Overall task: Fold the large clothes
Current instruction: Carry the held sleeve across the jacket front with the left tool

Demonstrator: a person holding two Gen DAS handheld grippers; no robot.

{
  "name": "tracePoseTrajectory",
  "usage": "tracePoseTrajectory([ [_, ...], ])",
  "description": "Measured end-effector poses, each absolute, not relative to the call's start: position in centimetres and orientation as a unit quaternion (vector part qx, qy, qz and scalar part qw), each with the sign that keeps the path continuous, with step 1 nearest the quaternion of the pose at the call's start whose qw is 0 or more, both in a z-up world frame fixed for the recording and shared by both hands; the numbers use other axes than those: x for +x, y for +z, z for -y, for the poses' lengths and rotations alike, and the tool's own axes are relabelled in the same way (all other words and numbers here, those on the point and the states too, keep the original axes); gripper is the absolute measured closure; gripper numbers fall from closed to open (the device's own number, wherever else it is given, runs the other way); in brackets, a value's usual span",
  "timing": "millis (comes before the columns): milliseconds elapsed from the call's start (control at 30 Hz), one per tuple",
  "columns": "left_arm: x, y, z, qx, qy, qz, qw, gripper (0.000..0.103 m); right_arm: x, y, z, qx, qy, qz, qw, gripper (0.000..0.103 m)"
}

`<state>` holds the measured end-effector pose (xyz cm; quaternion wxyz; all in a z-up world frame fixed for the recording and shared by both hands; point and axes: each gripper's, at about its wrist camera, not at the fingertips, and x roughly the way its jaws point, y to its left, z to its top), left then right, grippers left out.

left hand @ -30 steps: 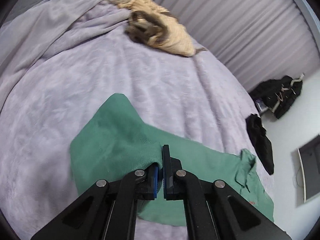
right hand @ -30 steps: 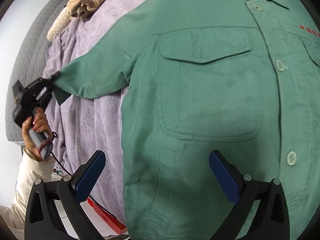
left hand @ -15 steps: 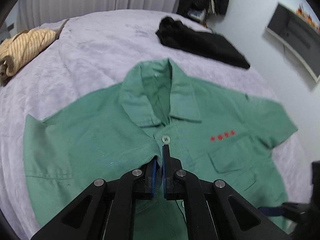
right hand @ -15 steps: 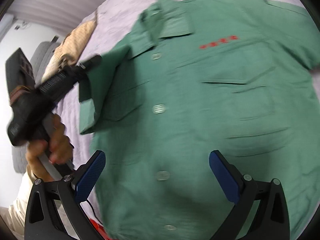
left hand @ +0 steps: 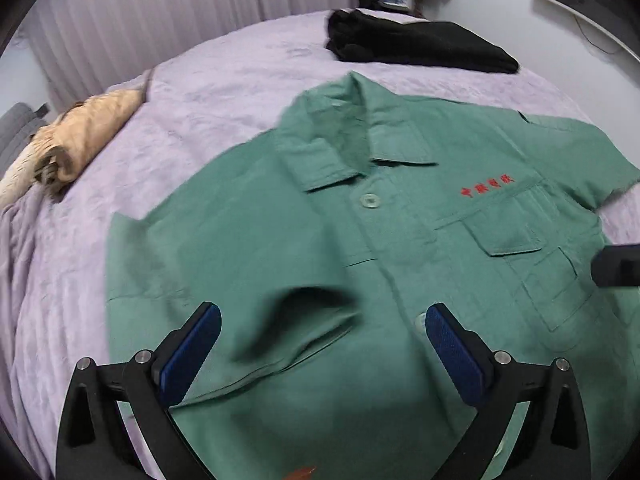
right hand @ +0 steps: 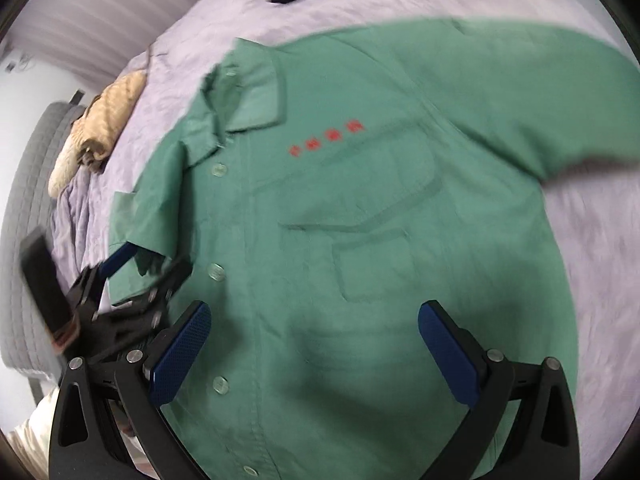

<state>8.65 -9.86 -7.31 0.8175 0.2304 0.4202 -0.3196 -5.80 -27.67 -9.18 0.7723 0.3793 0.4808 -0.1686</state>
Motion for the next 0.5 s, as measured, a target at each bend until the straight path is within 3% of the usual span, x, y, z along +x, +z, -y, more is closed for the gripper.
tracePoseTrajectory([
  [100,10.5,-7.1,3.7,0.209,-0.225,-0.433,0.847,0.0,-0.6,-7.3,25.5,0.313,-0.138,-0.485,0.805,0.0],
  [233,13.6,-10.9,-2.3,0.195,-0.131,-0.488,0.841,0.0,7.5,-7.0,19.6,0.204,-0.082,-0.506,0.834,0.0],
  [433,15.8,-13.7,-2.6,0.202,-0.093,-0.469,0.855,0.0,15.4,-12.3,11.5,0.037,-0.082,-0.563,0.822,0.001],
  [467,16.0,-13.7,-2.4,0.205,-0.084,-0.462,0.859,0.0,16.0,-13.6,11.2,0.007,-0.103,-0.578,0.81,0.005],
  [500,16.4,-13.9,-2.4,0.208,-0.069,-0.459,0.861,0.0,16.0,-14.1,11.5,0.01,-0.108,-0.577,0.81,0.022],
])
